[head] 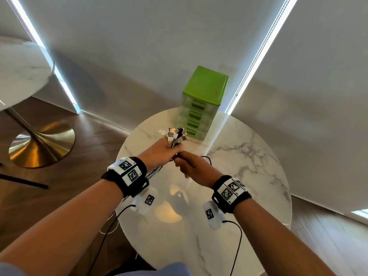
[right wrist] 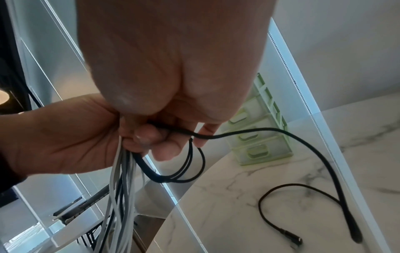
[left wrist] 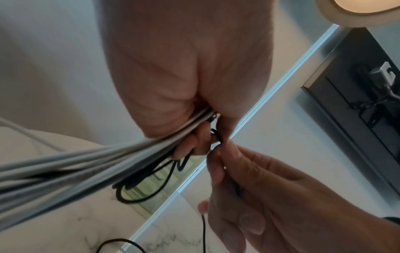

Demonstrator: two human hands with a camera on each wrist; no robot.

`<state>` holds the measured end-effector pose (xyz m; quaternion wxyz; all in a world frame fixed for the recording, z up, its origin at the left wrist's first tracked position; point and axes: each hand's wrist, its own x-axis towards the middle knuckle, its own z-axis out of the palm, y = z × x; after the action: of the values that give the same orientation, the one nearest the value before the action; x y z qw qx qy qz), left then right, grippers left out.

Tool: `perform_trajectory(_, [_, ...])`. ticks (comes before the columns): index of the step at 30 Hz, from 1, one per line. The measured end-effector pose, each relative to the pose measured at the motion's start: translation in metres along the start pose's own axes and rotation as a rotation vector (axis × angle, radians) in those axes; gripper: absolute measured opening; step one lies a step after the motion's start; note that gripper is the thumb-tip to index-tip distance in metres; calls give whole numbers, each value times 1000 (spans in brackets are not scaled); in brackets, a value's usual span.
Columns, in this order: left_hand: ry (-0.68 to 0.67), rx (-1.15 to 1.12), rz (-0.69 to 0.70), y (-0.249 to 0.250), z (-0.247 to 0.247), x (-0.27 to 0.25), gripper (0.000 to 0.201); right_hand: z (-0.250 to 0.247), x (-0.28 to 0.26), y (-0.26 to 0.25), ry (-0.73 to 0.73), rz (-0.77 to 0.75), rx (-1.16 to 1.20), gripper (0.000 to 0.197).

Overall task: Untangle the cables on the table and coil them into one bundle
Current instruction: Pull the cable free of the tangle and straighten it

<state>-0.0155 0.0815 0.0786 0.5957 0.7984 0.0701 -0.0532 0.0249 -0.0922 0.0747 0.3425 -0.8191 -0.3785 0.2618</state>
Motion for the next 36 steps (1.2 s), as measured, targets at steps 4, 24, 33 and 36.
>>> perform_trajectory(4, [157, -82, -7, -7, -2, 7, 22, -4, -4, 18, -13, 80, -41, 29])
perform_trajectory(24, [236, 163, 137, -18, -16, -6, 20, -18, 38, 18, 204, 161, -183, 40])
perform_trajectory(33, [261, -457, -8, -6, -20, -15, 22, 1, 49, -41, 286, -83, -48, 26])
perform_trajectory(36, [249, -524, -36, -6, -27, -16, 21, 4, 48, -45, 228, -113, -8, 19])
